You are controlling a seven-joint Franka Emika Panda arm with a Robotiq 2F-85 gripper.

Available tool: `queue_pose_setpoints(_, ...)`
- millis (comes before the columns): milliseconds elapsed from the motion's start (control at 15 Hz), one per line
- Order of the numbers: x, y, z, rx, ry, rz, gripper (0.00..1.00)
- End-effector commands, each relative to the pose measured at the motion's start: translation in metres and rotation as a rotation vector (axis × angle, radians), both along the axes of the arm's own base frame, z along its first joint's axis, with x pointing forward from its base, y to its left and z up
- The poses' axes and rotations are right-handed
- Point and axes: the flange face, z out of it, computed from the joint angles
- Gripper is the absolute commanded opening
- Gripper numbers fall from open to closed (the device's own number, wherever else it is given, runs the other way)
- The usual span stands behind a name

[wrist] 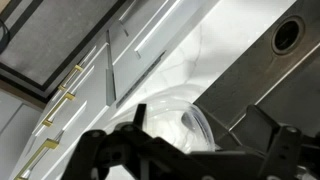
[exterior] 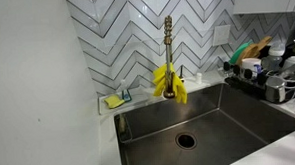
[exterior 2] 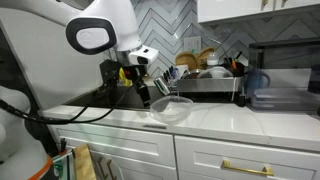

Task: Open the tap, pick up the lunchbox on the counter and the rinse it

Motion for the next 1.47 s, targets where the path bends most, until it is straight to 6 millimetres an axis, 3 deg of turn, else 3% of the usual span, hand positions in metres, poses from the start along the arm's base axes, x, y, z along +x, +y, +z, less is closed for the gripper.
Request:
queue_pose_setpoints(0, 0.0, 0.0, -0.001, 0.0, 0.004, 0.0, 1.0)
queue_pose_setpoints(267, 0.002, 0.006, -0.002, 0.02, -0.009, 0.01, 1.0)
queue_pose_setpoints(400, 0.011, 0.034, 0.012, 0.098, -0.069, 0.064, 1.0)
queue_pose_setpoints(667, 0.038, 0.119, 0.05, 0.196, -0.149, 0.273, 1.0)
queue_pose_setpoints(867, 0.064, 0.18, 0.065, 0.198, -0.18, 0.455, 1.0)
queue_pose_setpoints(1133, 0.103, 0.229, 0.061, 0.169, -0.204, 0.695, 1.0)
queue_pose_setpoints(1400, 0.149, 0.258, 0.047, 0.136, -0.233, 0.861, 1.0)
